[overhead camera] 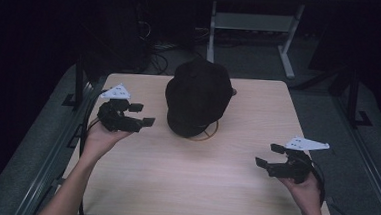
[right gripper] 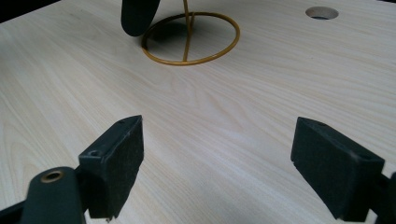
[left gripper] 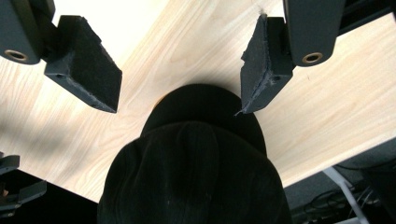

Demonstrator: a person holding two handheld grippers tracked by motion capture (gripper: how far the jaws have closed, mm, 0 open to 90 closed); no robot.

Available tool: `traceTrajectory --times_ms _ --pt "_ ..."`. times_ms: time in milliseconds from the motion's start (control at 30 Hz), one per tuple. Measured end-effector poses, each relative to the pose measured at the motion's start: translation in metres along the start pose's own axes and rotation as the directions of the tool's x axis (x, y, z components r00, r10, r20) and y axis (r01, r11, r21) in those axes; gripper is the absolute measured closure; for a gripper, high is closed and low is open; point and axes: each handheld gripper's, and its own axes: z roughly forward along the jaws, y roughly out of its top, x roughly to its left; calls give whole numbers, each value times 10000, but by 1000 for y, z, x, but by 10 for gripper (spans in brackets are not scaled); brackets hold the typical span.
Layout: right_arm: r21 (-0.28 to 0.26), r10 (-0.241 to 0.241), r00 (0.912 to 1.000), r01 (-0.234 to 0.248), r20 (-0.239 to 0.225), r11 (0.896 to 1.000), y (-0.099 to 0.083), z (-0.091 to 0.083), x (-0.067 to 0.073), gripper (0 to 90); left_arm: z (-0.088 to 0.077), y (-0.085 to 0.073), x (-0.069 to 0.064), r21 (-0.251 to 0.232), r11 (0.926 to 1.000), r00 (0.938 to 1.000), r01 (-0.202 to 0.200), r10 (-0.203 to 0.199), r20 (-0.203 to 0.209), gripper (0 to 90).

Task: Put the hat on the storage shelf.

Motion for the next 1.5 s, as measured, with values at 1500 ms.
traceTrajectory --times_ms 1500 --pt "214 -85 10000 84 37 9997 -5 1 5 160 6 -80 -13 498 9986 9996 193 -183 -205 252"
